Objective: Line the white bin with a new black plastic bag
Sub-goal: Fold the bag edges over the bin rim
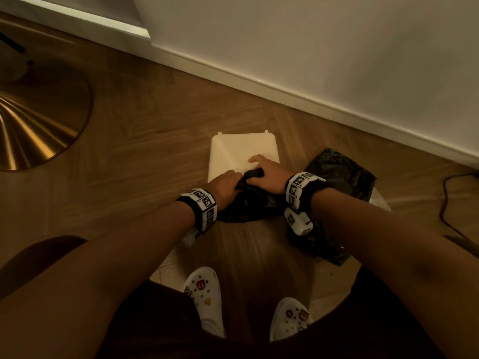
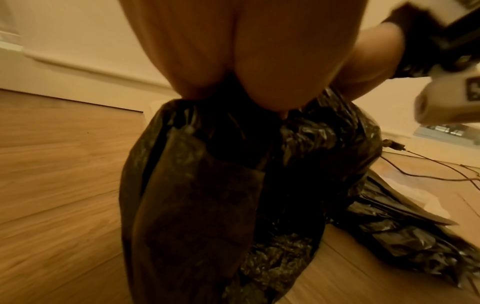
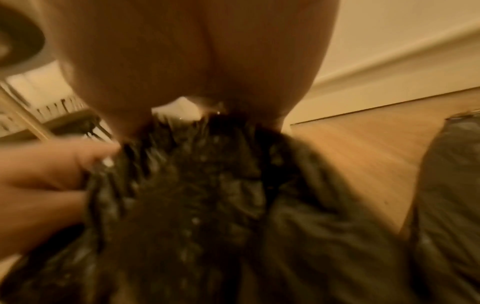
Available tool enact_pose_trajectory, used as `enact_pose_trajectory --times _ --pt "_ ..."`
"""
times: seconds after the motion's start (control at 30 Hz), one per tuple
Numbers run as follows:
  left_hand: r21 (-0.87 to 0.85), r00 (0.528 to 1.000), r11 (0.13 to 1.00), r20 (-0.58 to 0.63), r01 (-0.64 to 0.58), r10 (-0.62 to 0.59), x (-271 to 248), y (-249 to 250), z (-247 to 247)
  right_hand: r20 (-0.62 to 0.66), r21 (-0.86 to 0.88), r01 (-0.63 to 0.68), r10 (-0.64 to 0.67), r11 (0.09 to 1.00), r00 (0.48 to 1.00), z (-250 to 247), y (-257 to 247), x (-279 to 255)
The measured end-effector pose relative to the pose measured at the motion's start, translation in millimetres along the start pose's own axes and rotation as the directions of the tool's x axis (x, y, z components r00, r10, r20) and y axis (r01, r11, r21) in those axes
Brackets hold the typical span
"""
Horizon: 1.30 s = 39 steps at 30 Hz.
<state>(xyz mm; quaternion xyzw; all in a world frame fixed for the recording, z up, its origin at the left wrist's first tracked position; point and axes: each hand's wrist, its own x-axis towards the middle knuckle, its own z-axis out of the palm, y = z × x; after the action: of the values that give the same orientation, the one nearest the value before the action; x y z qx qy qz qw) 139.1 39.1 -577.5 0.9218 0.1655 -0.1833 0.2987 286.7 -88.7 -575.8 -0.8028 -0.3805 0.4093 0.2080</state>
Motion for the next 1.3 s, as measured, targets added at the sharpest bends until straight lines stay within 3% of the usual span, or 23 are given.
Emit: enact_pose_trajectory --times 0.07,0.13,0.17,0.23,0.27,0.47,0.6,0.67,0.8,0.93,1.03,1.17,1.23,1.3 --pt "0.004 1.0 1.0 0.005 0.009 -0.009 2 1 2 -0.062 0.042 0.08 -0.077 0.996 0.995 -9 5 -14" --pt "0.049 0.999 0.998 0.003 0.036 -0.036 4 2 6 -0.085 -0.261 0.215 -0.244 0.941 0.966 -14 14 -29" --pt "0.079 0.999 0.996 -0.01 0.045 -0.044 4 3 8 -0.046 -0.431 0.268 -0.318 0.862 0.947 -15 18 -37" --pt "0.131 0.997 0.99 -0.06 0.049 -0.041 4 4 12 0.06 -0.617 0.309 -0.348 0.724 0.936 -11 28 -46" --pt "0.166 0.996 0.985 -0.083 0.047 -0.034 4 5 13 0.075 -0.636 0.31 -0.344 0.707 0.936 -8 33 -47" --pt "0.263 0.994 0.961 -0.093 0.084 -0.061 5 11 3 -0.04 -0.367 0.204 -0.235 0.907 0.971 -5 33 -32" --pt "0.245 0.966 0.951 -0.219 0.189 -0.135 4 12 -5 -0.042 -0.329 0.138 -0.16 0.934 0.986 -2 29 -19" --pt "0.184 0.964 0.96 -0.205 0.209 -0.17 4 10 -6 -0.032 -0.362 0.127 -0.148 0.923 0.988 -3 28 -16" --pt "0.037 0.983 0.992 -0.143 0.12 -0.113 3 15 8 -0.06 -0.352 0.123 -0.154 0.928 0.986 -7 26 -16" --pt "-0.168 0.997 0.984 -0.038 0.058 -0.065 -3 9 2 -0.22 -0.168 0.019 -0.057 0.986 0.974 -8 25 -17" --pt "-0.16 0.999 0.986 0.018 -0.039 0.042 -7 1 -2 -0.214 -0.102 0.035 -0.056 0.994 0.975 -11 29 -21" --pt "0.045 0.999 0.999 0.028 -0.028 0.026 -3 1 -3 -0.069 -0.125 0.171 -0.181 0.977 0.981 -17 31 -37" --pt "0.069 1.0 0.997 -0.002 -0.029 0.029 -2 4 -2 -0.008 -0.293 0.273 -0.288 0.916 0.958 -11 31 -41" --pt "0.072 0.999 0.997 -0.026 -0.025 0.027 -2 7 -3 0.019 -0.486 0.294 -0.327 0.823 0.945 0 30 -39"
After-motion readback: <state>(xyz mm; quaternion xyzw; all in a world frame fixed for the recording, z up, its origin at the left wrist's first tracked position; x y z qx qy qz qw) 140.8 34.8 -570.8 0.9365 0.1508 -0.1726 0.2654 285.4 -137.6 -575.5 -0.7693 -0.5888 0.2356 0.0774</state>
